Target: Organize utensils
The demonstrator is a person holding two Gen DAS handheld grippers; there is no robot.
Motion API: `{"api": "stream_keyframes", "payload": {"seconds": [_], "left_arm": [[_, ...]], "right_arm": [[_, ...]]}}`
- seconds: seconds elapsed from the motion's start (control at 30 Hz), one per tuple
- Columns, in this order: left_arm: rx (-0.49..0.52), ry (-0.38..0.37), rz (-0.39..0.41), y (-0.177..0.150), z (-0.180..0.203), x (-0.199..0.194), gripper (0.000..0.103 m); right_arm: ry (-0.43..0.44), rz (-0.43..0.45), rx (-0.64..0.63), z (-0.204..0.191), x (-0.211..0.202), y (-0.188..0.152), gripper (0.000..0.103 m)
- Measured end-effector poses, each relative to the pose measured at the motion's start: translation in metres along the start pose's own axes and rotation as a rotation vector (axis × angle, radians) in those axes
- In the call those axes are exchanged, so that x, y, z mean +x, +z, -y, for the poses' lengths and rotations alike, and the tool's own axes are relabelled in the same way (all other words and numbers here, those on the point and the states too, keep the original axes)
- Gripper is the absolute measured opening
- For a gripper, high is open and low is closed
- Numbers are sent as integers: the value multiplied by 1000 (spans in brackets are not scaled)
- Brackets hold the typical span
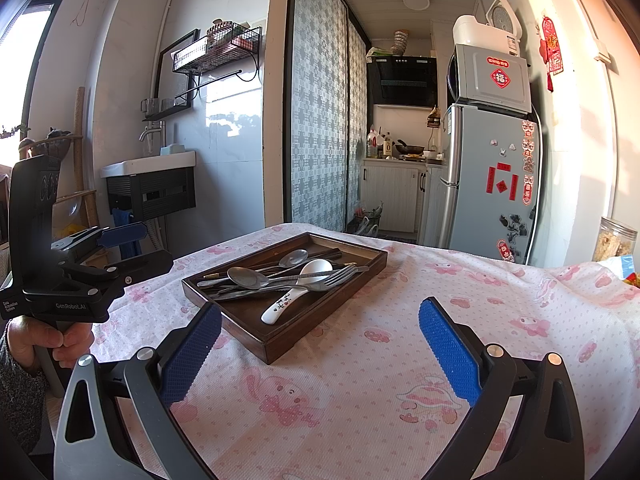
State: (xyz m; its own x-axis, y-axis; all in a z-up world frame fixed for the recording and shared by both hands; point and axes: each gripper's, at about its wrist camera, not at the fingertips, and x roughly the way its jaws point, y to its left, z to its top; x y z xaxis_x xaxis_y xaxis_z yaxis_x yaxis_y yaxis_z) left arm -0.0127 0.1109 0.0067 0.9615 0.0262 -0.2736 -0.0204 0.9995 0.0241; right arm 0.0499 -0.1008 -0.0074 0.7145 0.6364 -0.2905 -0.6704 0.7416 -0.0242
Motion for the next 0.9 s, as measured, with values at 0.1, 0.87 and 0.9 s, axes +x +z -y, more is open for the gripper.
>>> {"api": "stream_keyframes", "payload": {"seconds": [0.1, 0.87, 0.9], "left_arm": [[0, 0, 0, 0, 0, -1, 100], [0, 0, 0, 0, 0, -3, 100], [0, 0, 0, 0, 0, -3, 100]], "right_arm": [[0, 0, 0, 0, 0, 0, 100], [0, 0, 0, 0, 0, 0, 100], [0, 0, 0, 0, 0, 0, 100]]}}
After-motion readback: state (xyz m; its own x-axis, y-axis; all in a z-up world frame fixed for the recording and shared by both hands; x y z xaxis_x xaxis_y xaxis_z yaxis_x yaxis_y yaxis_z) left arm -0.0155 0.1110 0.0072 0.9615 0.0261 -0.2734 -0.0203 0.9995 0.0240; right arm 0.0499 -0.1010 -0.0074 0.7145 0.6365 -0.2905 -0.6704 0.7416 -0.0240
